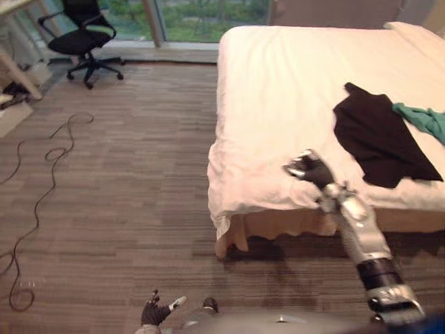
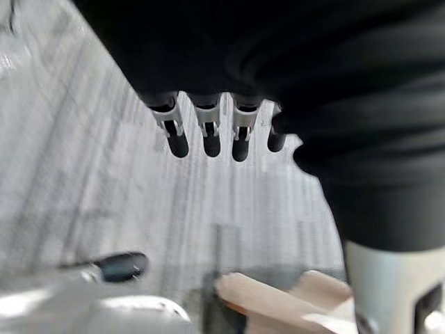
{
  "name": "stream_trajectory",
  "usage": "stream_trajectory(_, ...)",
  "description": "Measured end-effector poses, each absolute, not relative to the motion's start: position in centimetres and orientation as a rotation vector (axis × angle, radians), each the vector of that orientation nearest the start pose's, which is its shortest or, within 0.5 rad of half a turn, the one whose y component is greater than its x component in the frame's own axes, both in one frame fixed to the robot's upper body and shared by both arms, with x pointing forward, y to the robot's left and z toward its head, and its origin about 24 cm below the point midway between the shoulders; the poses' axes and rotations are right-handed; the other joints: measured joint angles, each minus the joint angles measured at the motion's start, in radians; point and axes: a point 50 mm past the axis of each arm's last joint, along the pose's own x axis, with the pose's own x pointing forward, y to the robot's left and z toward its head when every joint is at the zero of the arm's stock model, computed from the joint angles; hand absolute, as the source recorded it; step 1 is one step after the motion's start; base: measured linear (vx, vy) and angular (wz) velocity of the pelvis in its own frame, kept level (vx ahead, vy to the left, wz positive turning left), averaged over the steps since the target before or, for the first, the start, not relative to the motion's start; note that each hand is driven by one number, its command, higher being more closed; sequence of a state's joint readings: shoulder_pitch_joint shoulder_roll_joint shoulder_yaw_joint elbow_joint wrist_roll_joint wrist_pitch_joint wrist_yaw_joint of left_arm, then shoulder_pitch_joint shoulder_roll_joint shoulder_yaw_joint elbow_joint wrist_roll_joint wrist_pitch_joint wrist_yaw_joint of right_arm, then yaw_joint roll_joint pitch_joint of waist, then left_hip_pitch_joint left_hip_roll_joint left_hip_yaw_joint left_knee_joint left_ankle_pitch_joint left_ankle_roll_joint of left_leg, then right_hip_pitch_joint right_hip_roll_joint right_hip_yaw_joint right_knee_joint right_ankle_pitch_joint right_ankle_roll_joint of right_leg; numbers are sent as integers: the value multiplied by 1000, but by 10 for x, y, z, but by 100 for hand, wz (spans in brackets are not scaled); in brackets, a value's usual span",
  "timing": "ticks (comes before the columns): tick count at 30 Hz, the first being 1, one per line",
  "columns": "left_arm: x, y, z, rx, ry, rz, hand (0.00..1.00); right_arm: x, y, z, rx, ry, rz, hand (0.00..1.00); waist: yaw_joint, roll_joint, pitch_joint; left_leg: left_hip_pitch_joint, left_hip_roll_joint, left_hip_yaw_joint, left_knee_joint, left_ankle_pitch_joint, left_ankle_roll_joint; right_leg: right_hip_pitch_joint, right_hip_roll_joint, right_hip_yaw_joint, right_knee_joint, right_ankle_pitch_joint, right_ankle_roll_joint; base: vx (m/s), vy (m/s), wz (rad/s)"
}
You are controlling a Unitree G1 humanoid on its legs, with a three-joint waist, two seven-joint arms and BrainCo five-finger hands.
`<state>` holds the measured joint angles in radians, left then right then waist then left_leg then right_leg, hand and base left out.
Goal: Tidy the bed and pick cloth on bed and put in laundry
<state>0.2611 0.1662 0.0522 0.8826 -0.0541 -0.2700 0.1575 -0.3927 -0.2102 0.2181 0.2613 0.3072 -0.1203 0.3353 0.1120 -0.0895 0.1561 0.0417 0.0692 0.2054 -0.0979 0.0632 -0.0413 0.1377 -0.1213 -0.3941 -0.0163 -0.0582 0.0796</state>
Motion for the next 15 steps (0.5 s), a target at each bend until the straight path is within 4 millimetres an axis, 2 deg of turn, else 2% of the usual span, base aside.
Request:
stream_trajectory(2, 105, 241, -125, 170, 733, 339, 0, 342, -84, 137, 0, -284, 550, 100, 50, -46, 100, -67, 11, -50, 0, 30, -3, -51, 8, -37, 27, -10, -16, -188, -55, 56)
stream_trajectory(3, 111, 243, -123, 164, 714, 345, 0, 347, -81, 148, -5, -309, 539, 100, 62, -53, 123, -87, 12, -57, 0, 36, -5, -66, 8, -44, 34, -12, -20, -158, -17, 66)
stream_trajectory(5, 133, 254, -110, 135, 629, 389, 0, 364, -73, 195, -23, -411, 505, 100, 99, -63, 219, -151, 15, -107, 0, 71, -2, -109, 10, -86, 54, -12, -21, -139, 3, 72)
stream_trajectory(6, 143, 259, -103, 117, 591, 403, 0, 369, -72, 215, -8, -457, 488, 100, 116, -59, 253, -186, 16, -126, 0, 90, 2, -134, 10, -102, 62, -12, -21, -108, 4, 55)
stream_trajectory(8, 149, 262, -98, 114, 562, 404, 0, 373, -72, 231, 14, -481, 478, 100, 128, -53, 268, -226, 14, -145, 0, 106, 5, -166, 8, -116, 67, -10, -23, -44, 12, 40)
stream_trajectory(11, 159, 257, -95, 102, 536, 371, 0, 380, -77, 253, 27, -497, 441, 100, 148, -18, 297, -288, -3, -169, 0, 124, 17, -213, -5, -128, 71, -4, -23, -4, 59, 31)
stream_trajectory(12, 167, 251, -92, 87, 513, 353, 0, 382, -85, 260, 18, -502, 416, 100, 157, 0, 307, -311, -10, -174, 0, 129, 22, -236, -12, -134, 77, -2, -22, -14, 88, 22)
stream_trajectory(13, 174, 247, -89, 67, 490, 338, 0, 384, -93, 268, 8, -509, 379, 100, 154, 19, 319, -337, -18, -188, 0, 135, 25, -257, -19, -145, 84, 0, -19, -18, 89, 22)
stream_trajectory(15, 184, 246, -84, 62, 462, 322, 0, 388, -107, 274, -5, -502, 321, 100, 158, 31, 326, -376, -22, -192, 1, 143, 27, -298, -23, -146, 93, 3, -17, -4, 74, 13)
